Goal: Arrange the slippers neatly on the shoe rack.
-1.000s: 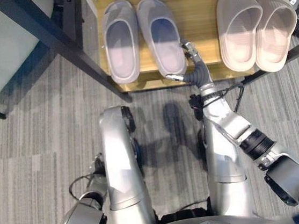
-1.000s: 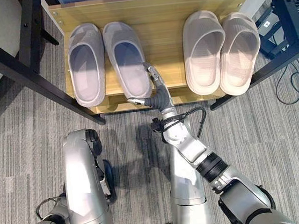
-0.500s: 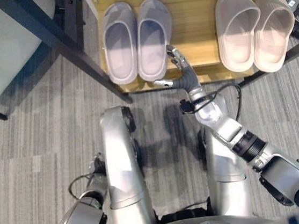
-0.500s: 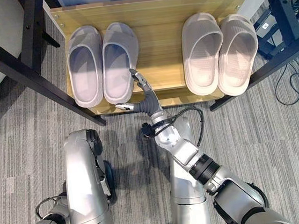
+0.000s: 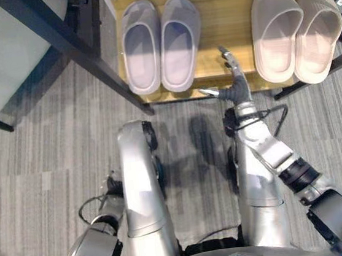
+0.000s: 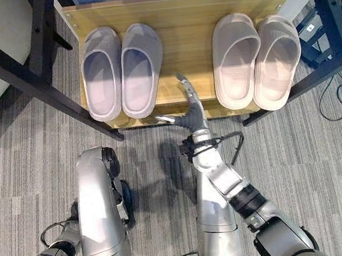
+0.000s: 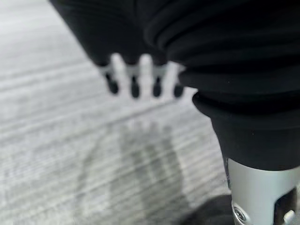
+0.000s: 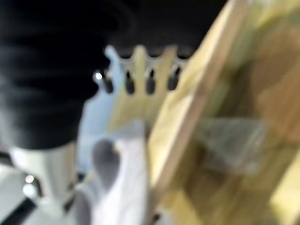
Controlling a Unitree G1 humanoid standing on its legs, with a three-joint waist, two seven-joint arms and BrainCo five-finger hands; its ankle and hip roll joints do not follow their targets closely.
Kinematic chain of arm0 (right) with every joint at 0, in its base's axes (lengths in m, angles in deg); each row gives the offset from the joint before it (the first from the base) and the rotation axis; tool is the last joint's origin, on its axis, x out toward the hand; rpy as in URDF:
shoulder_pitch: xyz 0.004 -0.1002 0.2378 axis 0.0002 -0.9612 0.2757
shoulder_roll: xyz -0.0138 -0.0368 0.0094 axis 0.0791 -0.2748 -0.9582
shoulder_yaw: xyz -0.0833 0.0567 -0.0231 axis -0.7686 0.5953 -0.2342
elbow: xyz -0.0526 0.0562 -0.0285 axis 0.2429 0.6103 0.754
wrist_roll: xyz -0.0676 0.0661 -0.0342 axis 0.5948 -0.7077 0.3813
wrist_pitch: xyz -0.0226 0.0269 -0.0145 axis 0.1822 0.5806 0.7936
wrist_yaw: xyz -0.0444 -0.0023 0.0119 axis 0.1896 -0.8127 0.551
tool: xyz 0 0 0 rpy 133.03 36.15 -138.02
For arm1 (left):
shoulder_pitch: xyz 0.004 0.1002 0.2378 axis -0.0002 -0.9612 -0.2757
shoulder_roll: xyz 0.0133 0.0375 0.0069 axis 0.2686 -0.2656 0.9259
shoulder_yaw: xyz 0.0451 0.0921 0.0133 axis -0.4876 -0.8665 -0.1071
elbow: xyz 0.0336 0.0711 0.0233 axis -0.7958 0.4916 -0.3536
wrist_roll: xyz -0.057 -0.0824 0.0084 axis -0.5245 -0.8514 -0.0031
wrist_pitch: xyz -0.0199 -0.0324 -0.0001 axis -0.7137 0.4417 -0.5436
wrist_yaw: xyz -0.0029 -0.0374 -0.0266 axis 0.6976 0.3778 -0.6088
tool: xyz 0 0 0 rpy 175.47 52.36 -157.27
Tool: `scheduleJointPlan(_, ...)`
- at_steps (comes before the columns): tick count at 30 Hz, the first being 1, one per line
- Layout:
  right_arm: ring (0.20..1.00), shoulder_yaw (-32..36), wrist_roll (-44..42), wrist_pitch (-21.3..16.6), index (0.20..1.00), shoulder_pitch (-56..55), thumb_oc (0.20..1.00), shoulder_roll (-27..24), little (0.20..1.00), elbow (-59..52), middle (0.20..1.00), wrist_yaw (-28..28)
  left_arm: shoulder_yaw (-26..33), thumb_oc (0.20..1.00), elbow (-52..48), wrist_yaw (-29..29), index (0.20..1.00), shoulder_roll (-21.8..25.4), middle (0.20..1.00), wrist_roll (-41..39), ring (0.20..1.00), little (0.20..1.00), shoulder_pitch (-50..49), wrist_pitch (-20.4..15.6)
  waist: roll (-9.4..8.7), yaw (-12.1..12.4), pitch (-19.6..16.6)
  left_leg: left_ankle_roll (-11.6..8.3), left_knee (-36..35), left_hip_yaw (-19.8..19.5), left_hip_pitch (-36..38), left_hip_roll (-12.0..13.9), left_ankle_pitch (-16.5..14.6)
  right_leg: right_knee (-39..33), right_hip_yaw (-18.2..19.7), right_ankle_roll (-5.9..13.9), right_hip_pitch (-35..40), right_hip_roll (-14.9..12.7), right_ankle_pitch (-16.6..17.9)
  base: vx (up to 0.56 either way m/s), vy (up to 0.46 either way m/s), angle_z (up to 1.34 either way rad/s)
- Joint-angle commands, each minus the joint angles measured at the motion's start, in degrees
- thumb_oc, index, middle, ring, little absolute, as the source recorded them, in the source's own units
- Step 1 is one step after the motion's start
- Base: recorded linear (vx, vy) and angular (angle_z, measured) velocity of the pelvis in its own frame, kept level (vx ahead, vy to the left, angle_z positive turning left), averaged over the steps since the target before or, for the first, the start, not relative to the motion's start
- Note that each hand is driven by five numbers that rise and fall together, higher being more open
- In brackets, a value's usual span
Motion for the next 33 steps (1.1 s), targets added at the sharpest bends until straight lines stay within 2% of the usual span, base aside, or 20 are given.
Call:
scheduleJointPlan(1, 1.0, -0.4, 6.1, -1.3, 1.0, -1.3, 1.0, -0.2, 1.0, -6.9, 1.0, -0.2, -1.2, 1.0, -0.5, 1.2, 1.0, -1.0, 1.0, 2.1, 1.0, 1.0, -3.9, -2.9, 0.24, 2.4, -0.8, 4.6, -14.3, -1.2, 7.9, -1.4, 5.0, -14.6, 2.9, -6.03, 9.8, 0.2, 12.0, -0.08, 0.06, 0.04)
scheduleJointPlan(2, 1.0, -0.5, 5.4, -1.3, 1.0, -5.7, 1.0, 0.0, 1.0, -5.0, 1.0, -1.5, -1.8, 1.0, -1.6, 1.2, 1.0, -1.5, 1.0, 2.6, 1.0, 1.0, -5.1, -3.6, 0.07, 2.4, -2.0, 4.43, -21.7, -0.9, 12.5, -0.3, 7.1, -21.4, 1.0, -5.74, 13.9, -1.1, 12.9, -0.07, 0.074, -0.01)
scheduleJointPlan(4, 1.0, -1.2, 4.8, -1.4, 1.0, -10.4, 1.0, 0.6, 1.0, -1.5, 1.0, -3.3, -2.3, 1.0, -2.5, 0.5, 1.0, -2.3, 1.0, 3.0, 1.0, 1.0, -6.6, -4.1, -0.25, 2.1, -3.5, 4.32, -31.4, -0.7, 19.4, 0.7, 9.9, -30.2, -1.0, -5.35, 20.0, -2.2, 14.4, -0.05, 0.101, 0.08)
scheduleJointPlan(5, 1.0, -1.6, 4.2, -1.9, 1.0, -14.0, 1.0, 0.5, 1.0, 1.2, 1.0, -5.7, -2.4, 1.0, -2.7, 0.0, 1.0, -2.7, 1.0, 3.1, 1.0, 1.0, -7.7, -4.5, -0.57, 1.9, -4.7, 4.15, -39.3, 0.2, 25.0, 1.4, 12.5, -39.0, -2.9, -5.04, 24.9, -2.9, 15.7, 0.0, 0.078, 0.17)
scheduleJointPlan(6, 1.0, -2.4, 3.4, -1.9, 1.0, -15.1, 1.0, 1.0, 1.0, 3.4, 1.0, -7.1, -2.6, 1.0, -2.7, -0.1, 1.0, -3.0, 1.0, 3.7, 1.0, 1.0, -8.2, -4.5, -0.95, 1.7, -5.5, 3.8, -44.4, 0.4, 28.7, 1.4, 14.1, -43.5, -3.6, -4.79, 28.5, -3.0, 16.2, 0.07, 0.094, 0.09)
scheduleJointPlan(7, 1.0, -3.3, 2.5, -1.4, 1.0, -18.0, 1.0, 1.5, 1.0, 9.4, 1.0, -10.7, -3.7, 1.0, -3.7, -1.2, 1.0, -3.6, 1.0, 5.3, 1.0, 1.0, -9.9, -5.1, -1.71, 1.6, -7.8, 3.14, -59.7, 2.0, 40.2, 1.6, 18.8, -59.4, -6.8, -3.28, 39.7, -3.4, 19.8, 0.08, 0.045, 0.0)
scheduleJointPlan(8, 1.0, -3.3, 2.5, -1.4, 1.0, -18.0, 1.0, 1.5, 1.0, 9.4, 1.0, -10.7, -3.7, 1.0, -3.8, -1.2, 1.0, -3.6, 1.0, 5.4, 1.0, 1.0, -9.9, -5.1, -1.72, 1.6, -7.5, 3.14, -60.2, 2.0, 40.8, 1.6, 19.0, -59.8, -6.9, -3.31, 40.3, -3.4, 20.0, 0.11, 0.05, -0.02)
scheduleJointPlan(9, 1.0, -3.6, 2.7, -1.6, 1.0, -18.4, 1.0, 1.6, 1.0, 11.1, 1.0, -11.3, -4.3, 1.0, -3.9, -1.2, 1.0, -4.1, 1.0, 6.0, 1.0, 1.0, -10.4, -5.4, -2.07, 1.5, -8.7, 2.78, -64.9, 2.5, 44.1, 1.8, 20.9, -64.5, -8.1, -2.52, 43.7, -3.7, 21.6, 0.18, 0.044, -0.23)
scheduleJointPlan(10, 1.0, -3.2, 3.4, -1.3, 1.0, -20.2, 1.0, 2.0, 1.0, 17.9, 1.0, -13.3, -5.6, 1.0, -4.3, -2.8, 1.0, -5.2, 1.0, 7.6, 1.0, 1.0, -12.3, -6.3, -2.29, 1.2, -12.4, 2.05, -82.9, 3.9, 56.0, 1.8, 28.3, -80.4, -11.3, -0.19, 54.7, -4.0, 29.5, 0.18, 0.044, -0.26)
scheduleJointPlan(11, 1.0, -3.2, 3.4, -1.3, 1.0, -20.2, 1.0, 2.0, 1.0, 17.9, 1.0, -13.3, -5.6, 1.0, -4.4, -2.8, 1.0, -5.2, 1.0, 7.6, 1.0, 1.0, -12.3, -6.3, -2.3, 1.2, -12.2, 2.05, -83.2, 3.9, 56.4, 1.8, 28.4, -80.7, -11.4, -0.19, 55.1, -4.0, 29.6, 0.23, 0.045, -0.19)
scheduleJointPlan(13, 1.0, -2.3, 4.0, -1.2, 1.0, -21.9, 1.0, 2.2, 1.0, 22.8, 1.0, -14.5, -7.2, 1.0, -4.9, -4.3, 1.0, -5.9, 1.0, 9.5, 1.0, 1.0, -14.0, -7.0, -2.16, 1.1, -15.1, 1.11, -94.5, 5.5, 64.3, 1.8, 32.3, -91.6, -12.6, 1.56, 62.6, -3.5, 34.4, 0.25, 0.004, 0.09)
scheduleJointPlan(16, 1.0, -0.9, 4.5, -1.4, 1.0, -23.8, 1.0, 2.4, 1.0, 29.1, 1.0, -14.9, -10.0, 1.0, -7.0, -5.9, 1.0, -6.8, 1.0, 12.0, 1.0, 1.0, -16.2, -8.0, -1.72, 0.8, -19.1, -0.26, -108.0, 7.2, 74.1, 2.1, 36.9, -104.7, -13.9, 3.14, 71.2, -2.4, 39.3, 0.26, -0.031, -0.05)
scheduleJointPlan(20, 1.0, -0.2, 5.1, -1.3, 1.0, -25.1, 1.0, 4.0, 1.0, 39.2, 1.0, -14.0, -13.4, 1.0, -6.8, -7.1, 1.0, -8.8, 1.0, 15.2, 1.0, 1.0, -17.6, -8.8, -0.7, 0.6, -22.9, -0.43, -118.3, 8.5, 82.0, 2.1, 39.5, -115.3, -14.1, 3.94, 77.9, -1.3, 42.4, 0.16, -0.053, -0.11)
scheduleJointPlan(27, 1.0, 1.9, 1.7, -0.7, 1.0, -26.9, 1.0, 6.4, 1.0, 49.1, 1.0, -13.9, -17.2, 1.0, -8.8, -9.9, 1.0, -11.1, 1.0, 15.5, 1.0, 1.0, -19.0, -10.2, 0.44, 0.5, -25.8, -0.82, -125.3, 9.4, 89.0, 1.8, 41.0, -123.4, -13.7, 4.12, 84.3, -0.5, 44.8, 0.09, -0.065, -0.06)
scheduleJointPlan(30, 1.0, 3.6, -1.4, -1.2, 1.0, -27.5, 1.0, 7.2, 1.0, 52.8, 1.0, -14.0, -22.6, 1.0, -27.8, -12.8, 1.0, -5.9, 1.0, 13.9, 1.0, 1.0, -19.5, -14.8, 1.25, 0.5, -26.0, -1.05, -125.7, 9.2, 90.6, 1.8, 40.6, -126.0, -13.9, 4.25, 86.9, -0.3, 45.0, 0.05, -0.089, -0.05)
scheduleJointPlan(33, 1.0, 4.5, -2.3, -1.3, 1.0, -28.2, 1.0, 7.8, 1.0, 54.8, 1.0, -13.8, -25.7, 1.0, -40.2, -16.5, 1.0, -1.2, 1.0, 12.3, 1.0, 1.0, -19.1, -16.2, 1.72, 0.5, -26.1, -1.18, -125.7, 9.4, 91.6, 1.9, 40.2, -126.9, -13.8, 4.26, 88.5, -0.2, 44.9, 0.02, -0.045, 0.01)
